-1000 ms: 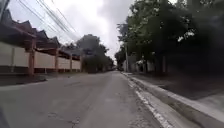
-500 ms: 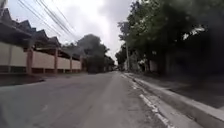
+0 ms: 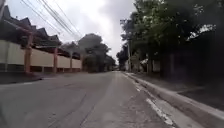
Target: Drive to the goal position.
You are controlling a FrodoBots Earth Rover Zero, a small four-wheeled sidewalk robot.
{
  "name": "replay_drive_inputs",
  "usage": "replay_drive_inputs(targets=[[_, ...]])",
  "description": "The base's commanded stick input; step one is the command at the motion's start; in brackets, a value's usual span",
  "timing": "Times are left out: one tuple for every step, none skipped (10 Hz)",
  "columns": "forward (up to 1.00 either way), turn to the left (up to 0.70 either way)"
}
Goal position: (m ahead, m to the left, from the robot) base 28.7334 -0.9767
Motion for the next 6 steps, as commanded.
replay_drive_inputs(targets=[[0.7, 0.0], [0.7, -0.16], [0.7, -0.34], [0.7, -0.34], [0.7, -0.34], [0.7, -0.34]])
